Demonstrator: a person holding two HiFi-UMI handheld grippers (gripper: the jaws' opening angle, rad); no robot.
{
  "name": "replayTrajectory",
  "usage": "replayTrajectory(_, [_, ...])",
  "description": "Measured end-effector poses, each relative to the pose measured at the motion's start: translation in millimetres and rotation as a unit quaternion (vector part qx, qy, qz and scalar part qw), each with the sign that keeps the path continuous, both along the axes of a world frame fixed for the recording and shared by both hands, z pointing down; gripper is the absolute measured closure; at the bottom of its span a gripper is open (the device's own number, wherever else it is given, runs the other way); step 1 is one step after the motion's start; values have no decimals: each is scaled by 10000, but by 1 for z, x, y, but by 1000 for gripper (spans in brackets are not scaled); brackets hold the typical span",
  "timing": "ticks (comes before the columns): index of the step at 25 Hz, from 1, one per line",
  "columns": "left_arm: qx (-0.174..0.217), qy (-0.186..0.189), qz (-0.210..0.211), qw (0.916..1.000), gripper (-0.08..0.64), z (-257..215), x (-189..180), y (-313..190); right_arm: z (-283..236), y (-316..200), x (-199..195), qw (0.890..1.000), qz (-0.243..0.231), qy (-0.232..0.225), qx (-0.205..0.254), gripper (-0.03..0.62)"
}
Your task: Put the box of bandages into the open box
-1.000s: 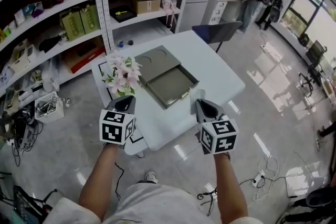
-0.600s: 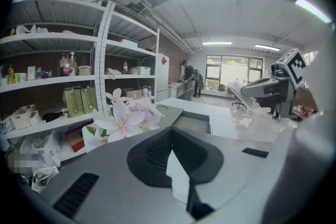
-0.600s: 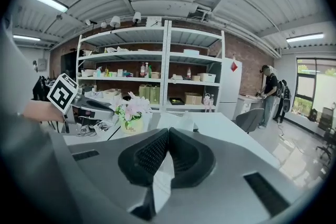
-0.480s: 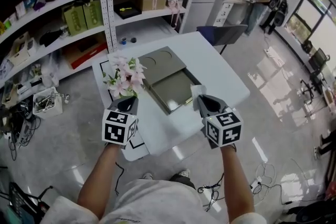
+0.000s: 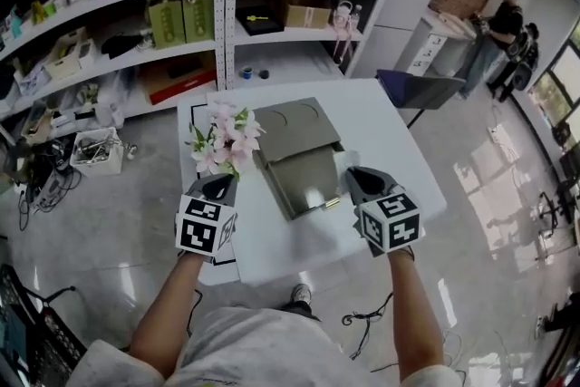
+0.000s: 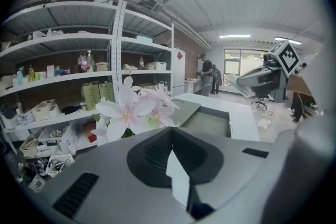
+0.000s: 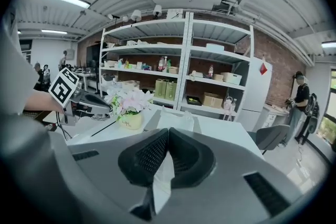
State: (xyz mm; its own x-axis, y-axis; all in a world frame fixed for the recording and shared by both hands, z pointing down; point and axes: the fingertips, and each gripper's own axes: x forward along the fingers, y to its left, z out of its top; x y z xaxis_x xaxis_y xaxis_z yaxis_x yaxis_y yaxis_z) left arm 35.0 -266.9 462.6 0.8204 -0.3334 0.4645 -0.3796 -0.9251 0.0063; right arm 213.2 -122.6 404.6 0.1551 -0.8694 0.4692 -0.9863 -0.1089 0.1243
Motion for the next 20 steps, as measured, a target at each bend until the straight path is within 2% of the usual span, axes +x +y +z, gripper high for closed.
replayTrajectory(9, [-23, -79, -989, 9951, 555, 9, 8, -3, 27, -32, 38, 9930, -1124, -17, -352, 588])
replayTrajectory(20, [-32, -99, -1784, 9839, 555, 17, 5, 2, 54, -57, 47, 9675, -2351, 189, -915, 588])
